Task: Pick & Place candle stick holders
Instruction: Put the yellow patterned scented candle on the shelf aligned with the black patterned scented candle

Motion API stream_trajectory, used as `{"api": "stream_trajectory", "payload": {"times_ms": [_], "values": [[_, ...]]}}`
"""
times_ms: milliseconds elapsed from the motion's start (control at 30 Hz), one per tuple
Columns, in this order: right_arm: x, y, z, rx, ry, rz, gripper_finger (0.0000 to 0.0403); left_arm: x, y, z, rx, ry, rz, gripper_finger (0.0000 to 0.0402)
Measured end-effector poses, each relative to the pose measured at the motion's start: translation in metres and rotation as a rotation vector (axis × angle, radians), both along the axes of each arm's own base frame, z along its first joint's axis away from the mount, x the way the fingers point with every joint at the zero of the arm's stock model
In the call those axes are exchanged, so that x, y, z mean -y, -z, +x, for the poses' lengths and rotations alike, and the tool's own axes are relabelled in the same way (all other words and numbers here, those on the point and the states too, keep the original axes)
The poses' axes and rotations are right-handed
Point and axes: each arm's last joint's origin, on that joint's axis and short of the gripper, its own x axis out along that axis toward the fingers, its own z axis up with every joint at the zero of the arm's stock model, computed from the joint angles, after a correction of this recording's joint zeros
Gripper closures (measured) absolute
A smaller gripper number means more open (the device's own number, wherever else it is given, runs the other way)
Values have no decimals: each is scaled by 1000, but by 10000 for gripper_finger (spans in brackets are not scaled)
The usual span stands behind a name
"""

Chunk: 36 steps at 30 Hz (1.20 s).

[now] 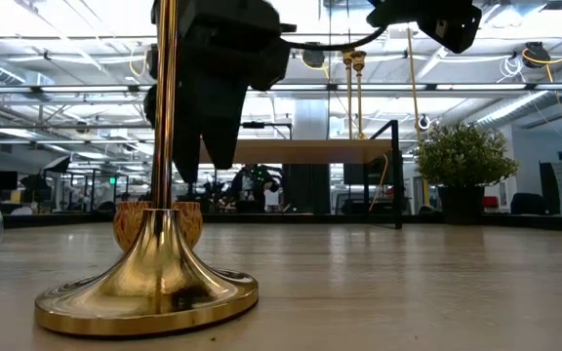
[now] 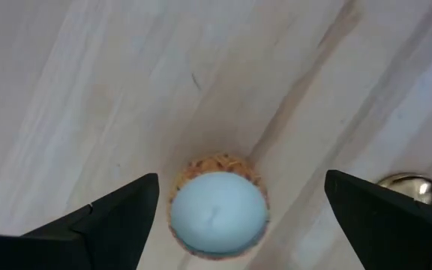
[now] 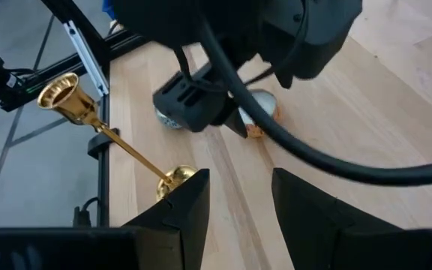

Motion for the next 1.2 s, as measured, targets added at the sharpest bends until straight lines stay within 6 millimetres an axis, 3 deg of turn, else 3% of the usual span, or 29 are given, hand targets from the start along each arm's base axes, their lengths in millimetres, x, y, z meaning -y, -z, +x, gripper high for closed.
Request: {"api": "stream_trajectory", "payload": {"times_ms": [467,767,1200], "values": [[0,0,0,-4,-10,1,259,-6,2,-4,-87,-102,-22,13],[0,0,0,-3,-18,-12,259,-8,22,-9,-126,-171,-90,13],[0,0,-1,-2,-20,-15,259,-1,32,-13,-125,-169,-110,14]]}}
